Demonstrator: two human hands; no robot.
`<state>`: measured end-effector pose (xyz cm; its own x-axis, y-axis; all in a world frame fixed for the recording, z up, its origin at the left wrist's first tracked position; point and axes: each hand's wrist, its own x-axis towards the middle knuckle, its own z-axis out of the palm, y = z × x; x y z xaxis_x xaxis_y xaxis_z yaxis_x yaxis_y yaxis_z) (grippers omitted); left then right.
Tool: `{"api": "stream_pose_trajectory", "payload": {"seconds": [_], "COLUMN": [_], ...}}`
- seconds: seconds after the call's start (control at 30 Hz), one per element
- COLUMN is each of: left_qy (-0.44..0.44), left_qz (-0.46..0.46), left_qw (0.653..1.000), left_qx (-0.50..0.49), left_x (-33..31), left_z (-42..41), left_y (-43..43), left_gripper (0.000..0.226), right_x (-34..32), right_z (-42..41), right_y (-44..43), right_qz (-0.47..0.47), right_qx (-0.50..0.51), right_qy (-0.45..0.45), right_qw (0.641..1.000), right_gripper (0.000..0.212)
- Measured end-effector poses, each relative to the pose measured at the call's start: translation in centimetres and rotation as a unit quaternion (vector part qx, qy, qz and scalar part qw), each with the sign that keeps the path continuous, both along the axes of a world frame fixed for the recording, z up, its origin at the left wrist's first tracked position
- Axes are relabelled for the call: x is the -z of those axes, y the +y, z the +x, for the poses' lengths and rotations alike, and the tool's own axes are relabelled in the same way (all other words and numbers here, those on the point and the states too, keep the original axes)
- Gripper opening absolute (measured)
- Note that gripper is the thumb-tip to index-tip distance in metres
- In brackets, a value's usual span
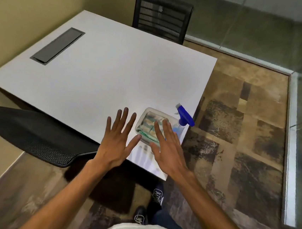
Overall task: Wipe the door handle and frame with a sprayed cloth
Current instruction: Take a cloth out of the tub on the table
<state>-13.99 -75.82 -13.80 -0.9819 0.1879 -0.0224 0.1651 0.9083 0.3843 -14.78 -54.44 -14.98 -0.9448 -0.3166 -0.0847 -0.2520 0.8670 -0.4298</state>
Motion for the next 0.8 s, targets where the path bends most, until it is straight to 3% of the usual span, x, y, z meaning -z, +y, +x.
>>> {"api": "stream_pose_trajectory", "payload": {"seconds": [0.27, 0.67, 0.8], "left_qy": [-0.015, -0.037, -0.043], "left_qz": [-0.003, -0.083, -0.088], "left_qw": [1.000, 0.989, 0.985], "left_qx": [0.003, 0.114, 0.144], "left_x": [2.7, 7.4, 8.5], "left_z": [-2.6, -8.6, -10.3], "left_y": [1.1, -0.5, -1.2], "left_gripper": [0.077, 0.120, 0.122], "right_x": [2.9, 6.1, 7.2], "right_z": [-3.1, -6.7, -7.7], "right_y": [-0.3, -3.8, -4.9], "right_qz": [0.027, 0.058, 0.116], "right_qx": [-0.011, 0.070, 0.082], "right_qy": [-0.048, -0.137, -0.136], "right_qw": [0.998, 0.986, 0.980], "right_gripper": [0.074, 0.077, 0.073]}}
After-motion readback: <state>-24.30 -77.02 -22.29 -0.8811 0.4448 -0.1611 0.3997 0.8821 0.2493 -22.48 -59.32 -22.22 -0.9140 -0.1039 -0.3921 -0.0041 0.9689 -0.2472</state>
